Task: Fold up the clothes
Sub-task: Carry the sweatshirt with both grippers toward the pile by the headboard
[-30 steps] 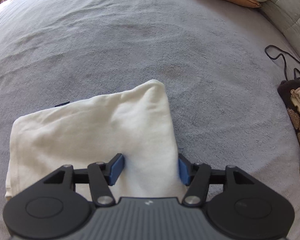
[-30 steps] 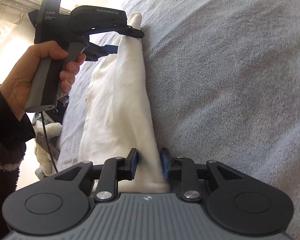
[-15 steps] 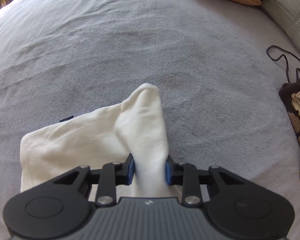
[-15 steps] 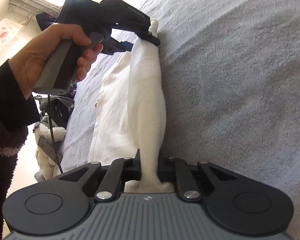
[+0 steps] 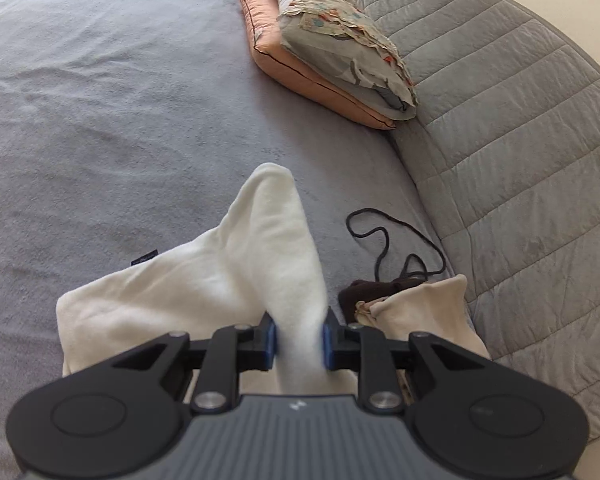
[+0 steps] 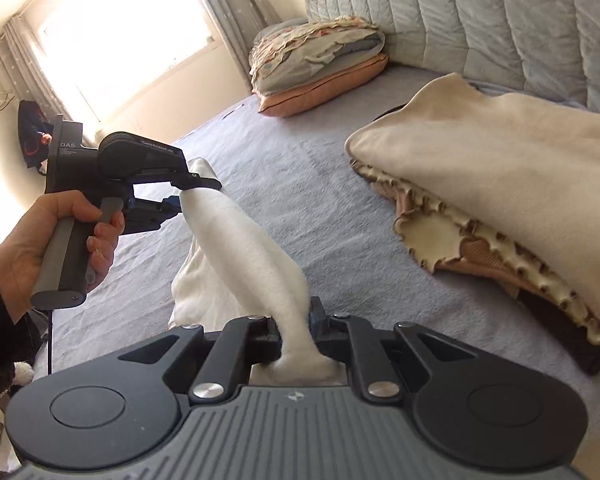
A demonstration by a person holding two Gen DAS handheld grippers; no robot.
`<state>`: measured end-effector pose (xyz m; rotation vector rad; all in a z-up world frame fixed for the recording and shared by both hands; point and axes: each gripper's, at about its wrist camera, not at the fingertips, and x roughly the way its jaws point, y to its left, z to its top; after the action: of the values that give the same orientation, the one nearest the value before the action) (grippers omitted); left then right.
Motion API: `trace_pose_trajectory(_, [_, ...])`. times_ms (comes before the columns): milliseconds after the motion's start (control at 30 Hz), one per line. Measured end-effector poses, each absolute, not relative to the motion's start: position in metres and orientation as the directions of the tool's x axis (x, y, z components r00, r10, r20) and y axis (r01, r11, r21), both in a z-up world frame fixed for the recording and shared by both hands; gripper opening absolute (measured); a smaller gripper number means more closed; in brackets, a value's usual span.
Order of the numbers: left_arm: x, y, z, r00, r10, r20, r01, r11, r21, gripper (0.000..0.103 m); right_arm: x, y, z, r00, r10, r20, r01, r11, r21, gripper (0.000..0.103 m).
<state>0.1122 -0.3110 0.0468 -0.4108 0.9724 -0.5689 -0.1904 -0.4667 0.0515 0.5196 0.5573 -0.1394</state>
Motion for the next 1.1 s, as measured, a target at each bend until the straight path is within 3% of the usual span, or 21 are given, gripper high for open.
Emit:
trace_pose_trajectory(267, [0.076, -0.365, 0.082, 0.445, -0.708, -0.549, 0.391, 0.705, -0.592, 0.022, -0.220, -0.497, 0.079, 0.872, -0.173, -0.458, 0.337, 0.891, 0.306, 0.012])
trace_pose_trajectory(600, [0.042, -0.400, 0.127, 0.465, -0.762, -0.450, 0.484, 0.645, -0.592, 0.022, -0.253, -0.547, 0.115, 0.897, -0.242, -0.369, 0.368, 0.872, 0.323, 0.012])
trace_pose_trajectory(1100, [0.038, -0.498, 0.150, 0.423, -0.751, -0.506, 0.543, 0.658, -0.522, 0.023, -0.268, -0.605, 0.156, 0.873, -0.255, -0.415, 0.387, 0.880, 0.275, 0.012])
